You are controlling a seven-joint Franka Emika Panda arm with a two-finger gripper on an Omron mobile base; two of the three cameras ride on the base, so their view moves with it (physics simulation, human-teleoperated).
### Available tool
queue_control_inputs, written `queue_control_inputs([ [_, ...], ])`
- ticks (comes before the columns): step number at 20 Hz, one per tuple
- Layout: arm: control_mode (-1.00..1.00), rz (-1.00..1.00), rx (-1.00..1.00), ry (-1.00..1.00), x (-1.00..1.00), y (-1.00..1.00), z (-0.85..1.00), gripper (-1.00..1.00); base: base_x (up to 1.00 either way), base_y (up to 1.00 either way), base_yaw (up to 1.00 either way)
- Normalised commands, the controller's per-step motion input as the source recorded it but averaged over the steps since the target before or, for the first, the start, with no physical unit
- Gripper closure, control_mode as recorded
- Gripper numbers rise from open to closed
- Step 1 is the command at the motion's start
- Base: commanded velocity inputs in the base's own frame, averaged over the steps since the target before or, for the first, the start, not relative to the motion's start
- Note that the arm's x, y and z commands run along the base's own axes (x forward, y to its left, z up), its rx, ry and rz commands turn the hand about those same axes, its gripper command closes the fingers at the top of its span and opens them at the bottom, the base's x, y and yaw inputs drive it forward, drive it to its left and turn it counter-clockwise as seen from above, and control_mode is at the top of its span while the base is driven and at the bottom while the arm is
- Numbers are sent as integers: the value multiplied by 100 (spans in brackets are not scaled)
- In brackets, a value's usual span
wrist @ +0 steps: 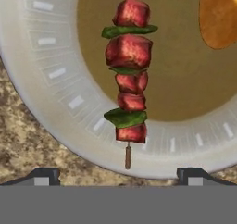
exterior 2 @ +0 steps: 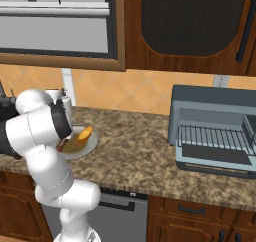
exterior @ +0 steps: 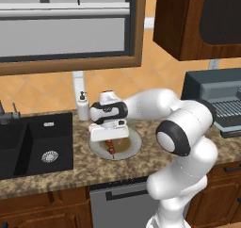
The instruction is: Pick up the kebab skewer and baguette bread, and place them inside the toaster oven. Close the toaster oven door and start by setting the timer.
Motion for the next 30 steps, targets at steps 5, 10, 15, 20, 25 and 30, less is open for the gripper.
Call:
queue_control_inputs([
  [5,-100,0,0,0,3,23,-16,-100,0,0,0],
  [10,-100,0,0,0,7,7,-3,-100,0,0,0],
  [15,-100,0,0,-5,27,-16,-1,-100,0,0,0],
  [20,-100,0,0,-9,18,-20,-15,-100,0,0,0],
  [25,-100,0,0,-8,2,0,-33,-100,0,0,0],
  [30,-100,0,0,-11,1,0,-20,-100,0,0,0],
])
